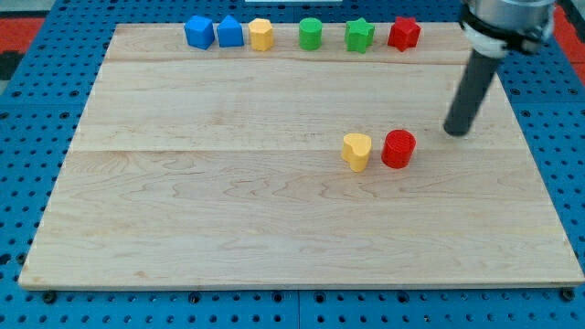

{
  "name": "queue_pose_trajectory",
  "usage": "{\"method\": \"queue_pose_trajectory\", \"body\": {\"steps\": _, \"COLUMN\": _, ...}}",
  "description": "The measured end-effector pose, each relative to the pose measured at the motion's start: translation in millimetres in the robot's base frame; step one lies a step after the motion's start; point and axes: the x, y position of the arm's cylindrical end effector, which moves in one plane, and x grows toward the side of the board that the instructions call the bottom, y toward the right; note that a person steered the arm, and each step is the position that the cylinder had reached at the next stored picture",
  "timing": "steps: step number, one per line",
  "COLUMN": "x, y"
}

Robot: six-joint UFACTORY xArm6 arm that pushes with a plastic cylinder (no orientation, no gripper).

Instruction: Move the red circle to the bottom of the green circle

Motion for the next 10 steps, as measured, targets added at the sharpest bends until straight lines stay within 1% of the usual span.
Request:
{"method": "queue_pose_trajectory", "body": {"steps": 1, "x": 11, "y": -100}}
{"method": "queue_pose_trajectory", "body": {"steps": 2, "x": -41, "y": -243}}
{"method": "queue_pose_trajectory", "body": {"steps": 3, "x": -70, "y": -231}}
{"method": "queue_pose_trajectory", "body": {"steps": 4, "x": -36, "y": -207}}
{"method": "queue_pose_trajectory", "body": {"steps": 5, "x": -17, "y": -193}}
{"method": "queue_pose_trajectory", "body": {"steps": 6, "x": -46, "y": -131}}
{"method": "queue_pose_trajectory", "body": {"steps": 7, "x": -69, "y": -109}}
{"method": "queue_pose_trajectory", "body": {"steps": 8, "x": -69, "y": -96}}
{"method": "queue_pose_trajectory", "body": {"steps": 9, "x": -75, "y": -54}}
{"method": "queue_pose_trajectory", "body": {"steps": 10, "x": -109, "y": -53}}
